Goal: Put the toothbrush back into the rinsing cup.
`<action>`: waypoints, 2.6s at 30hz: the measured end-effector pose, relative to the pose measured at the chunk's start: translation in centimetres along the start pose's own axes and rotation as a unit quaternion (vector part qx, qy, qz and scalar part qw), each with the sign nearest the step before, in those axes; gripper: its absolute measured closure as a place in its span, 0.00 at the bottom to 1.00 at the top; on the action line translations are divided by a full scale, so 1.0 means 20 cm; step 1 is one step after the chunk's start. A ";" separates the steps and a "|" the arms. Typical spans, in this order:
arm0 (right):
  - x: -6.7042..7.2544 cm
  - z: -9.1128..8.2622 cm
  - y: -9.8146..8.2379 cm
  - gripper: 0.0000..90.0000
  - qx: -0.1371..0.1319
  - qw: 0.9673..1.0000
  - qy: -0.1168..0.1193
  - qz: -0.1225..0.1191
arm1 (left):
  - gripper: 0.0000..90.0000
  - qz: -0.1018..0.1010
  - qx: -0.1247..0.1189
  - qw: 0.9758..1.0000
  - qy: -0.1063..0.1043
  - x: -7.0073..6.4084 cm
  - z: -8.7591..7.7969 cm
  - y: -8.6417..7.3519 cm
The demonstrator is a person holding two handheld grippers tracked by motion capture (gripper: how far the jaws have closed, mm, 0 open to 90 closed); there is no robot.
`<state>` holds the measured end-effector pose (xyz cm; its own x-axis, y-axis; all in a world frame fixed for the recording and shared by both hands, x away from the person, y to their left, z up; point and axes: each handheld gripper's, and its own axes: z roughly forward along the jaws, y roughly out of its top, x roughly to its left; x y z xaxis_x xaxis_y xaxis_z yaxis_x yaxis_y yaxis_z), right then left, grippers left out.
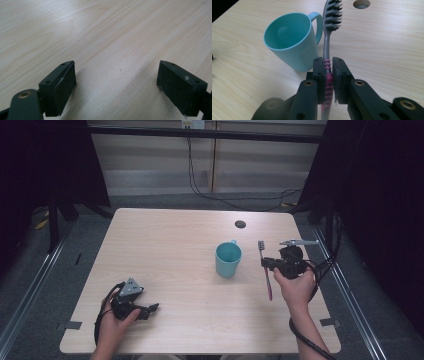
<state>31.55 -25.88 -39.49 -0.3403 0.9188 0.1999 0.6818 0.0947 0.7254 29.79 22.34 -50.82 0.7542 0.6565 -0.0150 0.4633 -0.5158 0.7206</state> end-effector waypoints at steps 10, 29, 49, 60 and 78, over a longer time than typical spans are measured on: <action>0.02 -0.02 0.06 0.91 -0.024 1.000 0.007 0.001 | 0.17 0.000 0.000 1.000 0.000 0.00 0.00 0.00; 0.04 -0.07 0.14 0.91 -0.089 0.996 0.014 0.012 | 0.17 0.000 0.000 1.000 0.000 0.00 0.00 0.00; 0.09 -0.06 0.24 0.91 -0.123 0.992 0.016 0.008 | 0.17 0.000 0.000 1.000 0.000 0.00 0.00 0.00; 0.10 -0.03 0.29 0.91 -0.142 0.989 0.027 0.017 | 0.17 0.000 0.000 1.000 0.000 0.00 0.00 0.00; 0.17 0.02 0.35 0.91 -0.172 0.984 0.036 0.011 | 0.17 0.000 0.001 1.000 0.001 0.00 0.00 0.00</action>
<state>35.46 -22.06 -33.90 -0.3811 0.8883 0.2561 0.4352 -0.0721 0.8975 29.78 22.34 -50.81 0.7533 0.6576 -0.0137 0.4642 -0.5167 0.7194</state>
